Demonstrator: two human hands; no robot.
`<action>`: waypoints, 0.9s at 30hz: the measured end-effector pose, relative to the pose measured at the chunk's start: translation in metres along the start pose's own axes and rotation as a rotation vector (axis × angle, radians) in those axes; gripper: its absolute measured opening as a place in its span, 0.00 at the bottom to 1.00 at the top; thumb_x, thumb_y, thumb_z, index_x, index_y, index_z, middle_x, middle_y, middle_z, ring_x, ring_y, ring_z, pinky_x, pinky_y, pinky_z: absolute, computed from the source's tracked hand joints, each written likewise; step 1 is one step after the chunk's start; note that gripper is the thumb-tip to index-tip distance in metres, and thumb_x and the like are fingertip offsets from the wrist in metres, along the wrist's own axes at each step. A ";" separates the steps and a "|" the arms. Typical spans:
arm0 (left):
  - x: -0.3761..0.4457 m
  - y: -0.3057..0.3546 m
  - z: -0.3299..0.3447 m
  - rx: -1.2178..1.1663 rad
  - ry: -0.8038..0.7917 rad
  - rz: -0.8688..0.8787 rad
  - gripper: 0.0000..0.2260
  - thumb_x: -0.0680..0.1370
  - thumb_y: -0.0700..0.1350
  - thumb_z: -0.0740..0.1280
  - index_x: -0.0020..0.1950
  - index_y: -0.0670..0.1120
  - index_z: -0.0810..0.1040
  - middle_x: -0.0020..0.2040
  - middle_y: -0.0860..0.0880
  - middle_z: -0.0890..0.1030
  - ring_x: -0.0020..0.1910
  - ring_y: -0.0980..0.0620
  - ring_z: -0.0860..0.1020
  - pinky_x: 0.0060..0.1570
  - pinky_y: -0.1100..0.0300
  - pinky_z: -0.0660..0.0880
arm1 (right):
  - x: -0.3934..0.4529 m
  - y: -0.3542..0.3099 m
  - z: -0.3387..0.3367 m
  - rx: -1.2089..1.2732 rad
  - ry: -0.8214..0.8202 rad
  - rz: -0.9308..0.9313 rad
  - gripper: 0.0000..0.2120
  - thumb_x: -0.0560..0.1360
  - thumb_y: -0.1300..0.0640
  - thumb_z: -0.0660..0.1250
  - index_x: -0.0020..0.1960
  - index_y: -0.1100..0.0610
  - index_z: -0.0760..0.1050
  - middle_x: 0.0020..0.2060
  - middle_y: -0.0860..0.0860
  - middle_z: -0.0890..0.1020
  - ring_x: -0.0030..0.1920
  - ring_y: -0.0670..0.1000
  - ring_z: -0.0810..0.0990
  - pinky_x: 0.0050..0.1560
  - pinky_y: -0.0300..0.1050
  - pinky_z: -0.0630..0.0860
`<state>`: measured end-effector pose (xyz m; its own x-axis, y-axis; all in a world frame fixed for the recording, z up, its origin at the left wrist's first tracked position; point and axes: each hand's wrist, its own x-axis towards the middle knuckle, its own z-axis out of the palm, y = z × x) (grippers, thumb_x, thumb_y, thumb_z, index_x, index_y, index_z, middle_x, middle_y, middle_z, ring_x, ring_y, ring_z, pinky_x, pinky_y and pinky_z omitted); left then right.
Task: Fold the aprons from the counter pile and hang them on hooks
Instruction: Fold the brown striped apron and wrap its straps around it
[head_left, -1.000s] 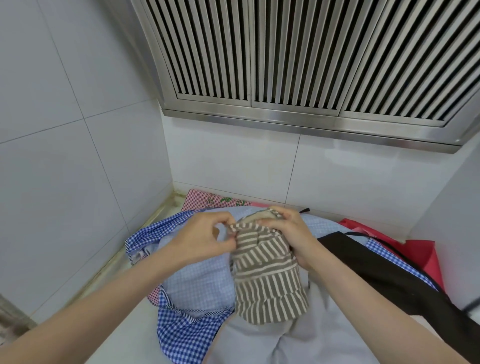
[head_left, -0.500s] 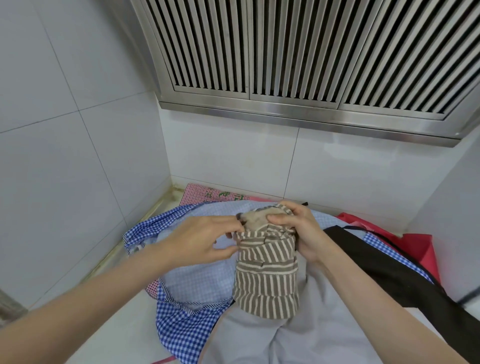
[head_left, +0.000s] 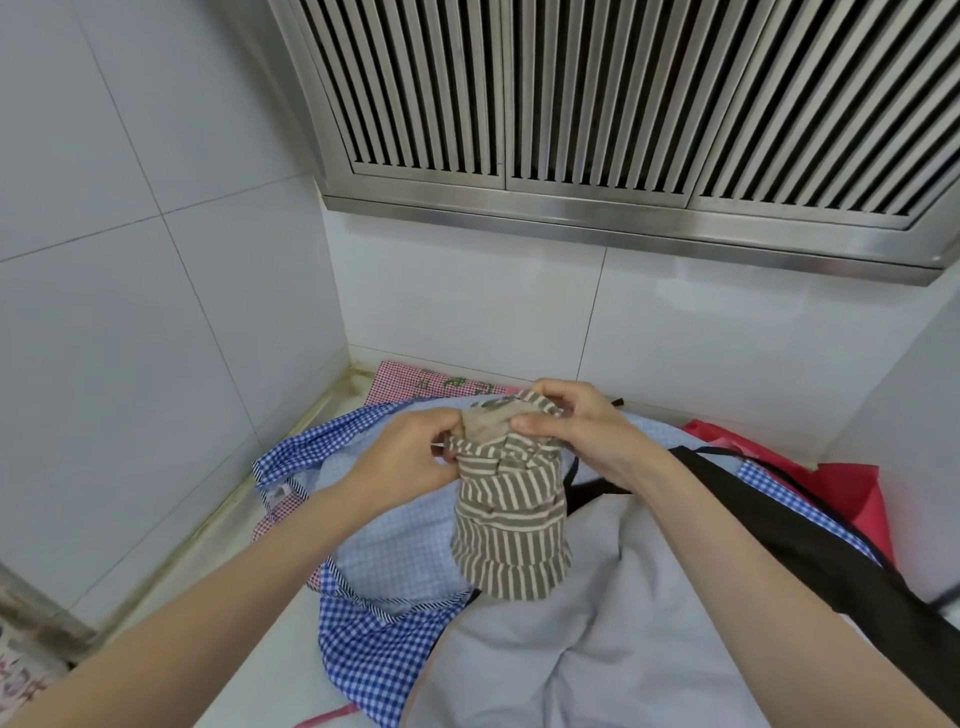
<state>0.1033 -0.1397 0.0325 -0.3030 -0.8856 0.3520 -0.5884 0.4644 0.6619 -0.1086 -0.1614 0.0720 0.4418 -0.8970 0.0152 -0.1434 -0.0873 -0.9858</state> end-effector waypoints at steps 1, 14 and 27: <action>0.002 0.001 -0.002 0.026 0.016 0.021 0.11 0.67 0.40 0.69 0.32 0.51 0.70 0.29 0.57 0.73 0.30 0.58 0.71 0.34 0.55 0.73 | 0.004 -0.003 -0.003 -0.055 -0.035 0.056 0.05 0.71 0.63 0.72 0.46 0.57 0.78 0.41 0.49 0.82 0.46 0.48 0.80 0.51 0.41 0.77; 0.004 0.018 -0.002 0.235 -0.065 0.061 0.16 0.66 0.31 0.69 0.32 0.51 0.68 0.28 0.54 0.73 0.29 0.56 0.73 0.34 0.57 0.72 | 0.012 0.009 0.033 -0.536 -0.013 -0.161 0.15 0.74 0.49 0.69 0.35 0.55 0.67 0.31 0.50 0.69 0.33 0.47 0.66 0.37 0.45 0.60; 0.008 0.033 -0.017 0.081 -0.232 0.170 0.08 0.69 0.50 0.67 0.46 0.54 0.74 0.41 0.56 0.78 0.38 0.59 0.76 0.37 0.66 0.72 | -0.006 -0.008 0.015 -0.128 -0.132 -0.129 0.13 0.75 0.57 0.67 0.33 0.58 0.71 0.26 0.46 0.69 0.29 0.43 0.66 0.33 0.35 0.63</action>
<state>0.0942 -0.1316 0.0685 -0.5597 -0.7776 0.2864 -0.5700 0.6121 0.5481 -0.0966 -0.1487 0.0771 0.5750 -0.8108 0.1091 -0.1858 -0.2593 -0.9478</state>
